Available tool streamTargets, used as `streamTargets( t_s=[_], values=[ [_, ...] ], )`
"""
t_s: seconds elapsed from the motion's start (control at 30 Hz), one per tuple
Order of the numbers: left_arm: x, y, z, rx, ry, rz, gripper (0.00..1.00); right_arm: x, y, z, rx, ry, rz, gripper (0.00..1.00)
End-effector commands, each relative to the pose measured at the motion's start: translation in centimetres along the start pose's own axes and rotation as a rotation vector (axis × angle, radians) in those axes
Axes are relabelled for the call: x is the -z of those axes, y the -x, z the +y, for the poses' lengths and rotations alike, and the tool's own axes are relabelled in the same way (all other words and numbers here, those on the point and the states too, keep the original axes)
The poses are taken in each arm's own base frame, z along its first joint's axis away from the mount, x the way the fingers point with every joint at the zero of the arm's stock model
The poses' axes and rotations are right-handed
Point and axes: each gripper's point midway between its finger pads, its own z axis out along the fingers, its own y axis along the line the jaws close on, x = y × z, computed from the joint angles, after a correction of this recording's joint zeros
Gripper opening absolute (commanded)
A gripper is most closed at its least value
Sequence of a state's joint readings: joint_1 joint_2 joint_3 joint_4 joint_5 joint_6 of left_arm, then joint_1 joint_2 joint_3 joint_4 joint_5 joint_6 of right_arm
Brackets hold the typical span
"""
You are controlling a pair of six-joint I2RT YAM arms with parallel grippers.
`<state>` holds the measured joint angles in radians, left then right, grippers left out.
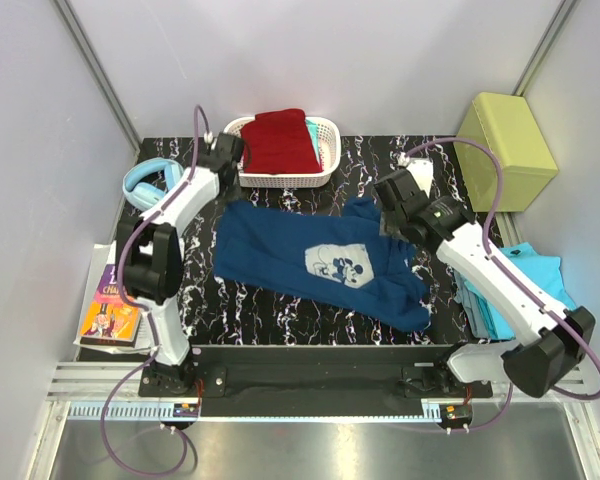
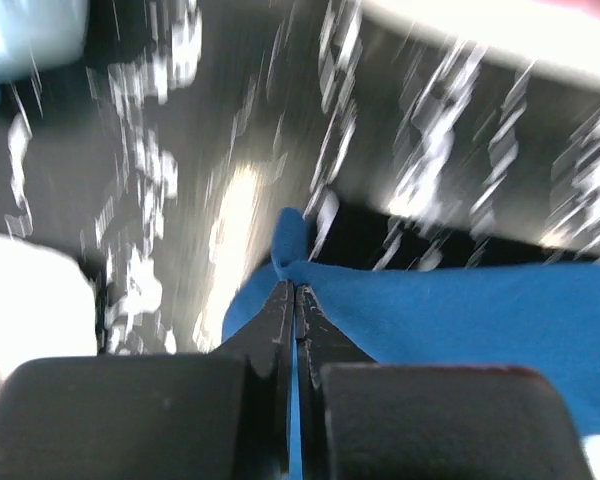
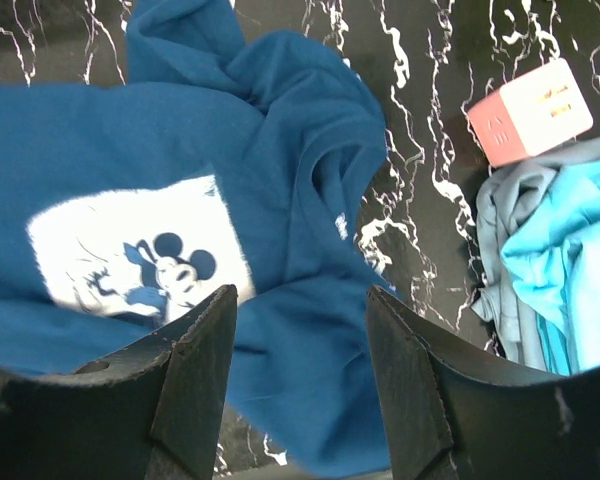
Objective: Fold and stack the t-shirts
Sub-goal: Flatten out the tshirt
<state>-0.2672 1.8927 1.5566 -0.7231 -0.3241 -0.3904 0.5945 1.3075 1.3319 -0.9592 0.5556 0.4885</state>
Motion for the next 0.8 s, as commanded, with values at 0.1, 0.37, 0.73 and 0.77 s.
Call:
streamTargets(
  t_s=[0.1, 0.37, 0.73, 0.77],
  values=[
    [-0.4, 5.0, -0.8, 0.015, 0.025, -0.041, 0.00, -2.5, 3.9, 1.7, -0.044, 0.006, -0.036, 0.61],
    [-2.7, 3.7, -1.5, 0.001, 0.024, 0.013, 0.00, -10.8, 5.8, 2.2, -0.160, -0.023, 0.047, 0.60],
    [-1.7, 2.3, -0.7, 0.004, 0.021, 0.001, 0.07, -17.7, 4.8, 4.9, -0.102, -0.034, 0.134, 0.58],
    [-1.7, 2.3, -0.7, 0.003, 0.020, 0.002, 0.07, -18.3, 4.4, 4.9, -0.093, -0.043, 0.144, 0.58]
  ],
)
